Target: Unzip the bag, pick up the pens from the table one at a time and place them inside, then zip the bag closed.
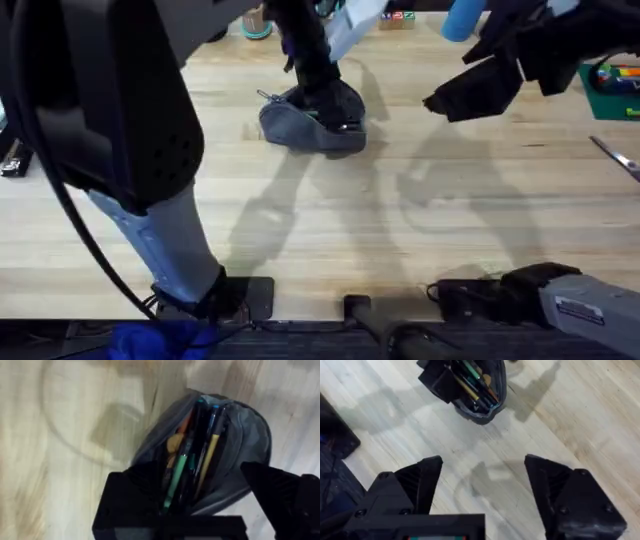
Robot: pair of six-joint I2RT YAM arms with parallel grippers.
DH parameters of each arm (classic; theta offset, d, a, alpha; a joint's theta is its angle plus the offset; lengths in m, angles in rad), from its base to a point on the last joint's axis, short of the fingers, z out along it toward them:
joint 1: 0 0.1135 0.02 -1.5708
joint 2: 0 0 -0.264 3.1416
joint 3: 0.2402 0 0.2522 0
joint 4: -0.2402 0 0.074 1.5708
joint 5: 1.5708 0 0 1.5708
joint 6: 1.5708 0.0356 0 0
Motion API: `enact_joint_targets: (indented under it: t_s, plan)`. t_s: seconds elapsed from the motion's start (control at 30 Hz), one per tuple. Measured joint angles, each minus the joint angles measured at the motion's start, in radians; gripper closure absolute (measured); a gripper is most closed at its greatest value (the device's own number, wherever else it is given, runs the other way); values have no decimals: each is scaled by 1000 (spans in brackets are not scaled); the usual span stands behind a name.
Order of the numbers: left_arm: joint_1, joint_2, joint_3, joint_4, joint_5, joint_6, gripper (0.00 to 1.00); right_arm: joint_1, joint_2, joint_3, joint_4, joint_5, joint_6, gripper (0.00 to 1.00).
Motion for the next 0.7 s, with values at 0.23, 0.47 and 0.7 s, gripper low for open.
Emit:
enact_joint_targets:
  t_s: [0.23,0.47,0.7]
  plan:
    - [0,0,159,-73,-5,-31,7,0,0,0,0,0,0,4]
    - [8,0,230,-118,-34,-91,7,0,0,0,0,0,0,4]
    - [69,-34,230,-145,-45,-157,6,0,0,0,0,0,0,4]
